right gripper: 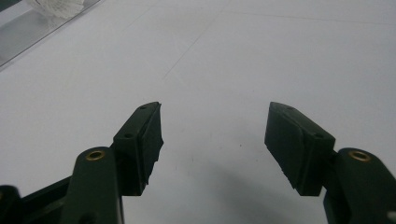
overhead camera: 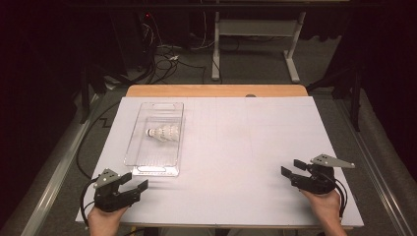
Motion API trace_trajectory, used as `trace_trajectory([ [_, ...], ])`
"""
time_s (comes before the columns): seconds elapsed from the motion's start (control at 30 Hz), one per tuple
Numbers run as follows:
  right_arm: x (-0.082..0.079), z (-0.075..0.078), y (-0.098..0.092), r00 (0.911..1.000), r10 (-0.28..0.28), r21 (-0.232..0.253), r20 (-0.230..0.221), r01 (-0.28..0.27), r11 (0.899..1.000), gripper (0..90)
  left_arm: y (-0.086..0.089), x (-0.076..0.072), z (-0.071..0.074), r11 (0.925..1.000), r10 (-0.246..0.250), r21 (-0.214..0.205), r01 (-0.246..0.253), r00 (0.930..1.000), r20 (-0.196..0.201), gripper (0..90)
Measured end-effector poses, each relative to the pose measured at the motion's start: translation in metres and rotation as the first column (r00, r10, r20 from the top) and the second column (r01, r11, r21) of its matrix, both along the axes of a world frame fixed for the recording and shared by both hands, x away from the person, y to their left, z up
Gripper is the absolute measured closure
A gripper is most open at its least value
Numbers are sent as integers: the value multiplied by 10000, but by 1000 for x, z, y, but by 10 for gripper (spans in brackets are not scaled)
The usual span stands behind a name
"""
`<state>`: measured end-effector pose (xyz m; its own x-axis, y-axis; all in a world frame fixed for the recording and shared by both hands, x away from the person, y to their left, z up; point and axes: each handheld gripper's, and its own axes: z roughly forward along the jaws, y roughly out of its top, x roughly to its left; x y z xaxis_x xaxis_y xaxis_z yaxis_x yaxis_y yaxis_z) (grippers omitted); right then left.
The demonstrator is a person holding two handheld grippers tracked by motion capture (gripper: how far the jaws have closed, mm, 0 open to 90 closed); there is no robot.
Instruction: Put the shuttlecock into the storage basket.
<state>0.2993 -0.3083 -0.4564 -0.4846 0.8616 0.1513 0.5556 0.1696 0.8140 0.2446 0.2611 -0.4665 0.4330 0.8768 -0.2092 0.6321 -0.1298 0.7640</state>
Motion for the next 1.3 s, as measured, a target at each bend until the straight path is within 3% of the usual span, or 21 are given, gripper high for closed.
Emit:
trace_trajectory([
  [1.3,-13,-5,-12,9998,-200,1,98,200,9998,346,3,-2,1,9998,90,-168,-89,9999,47,304],
])
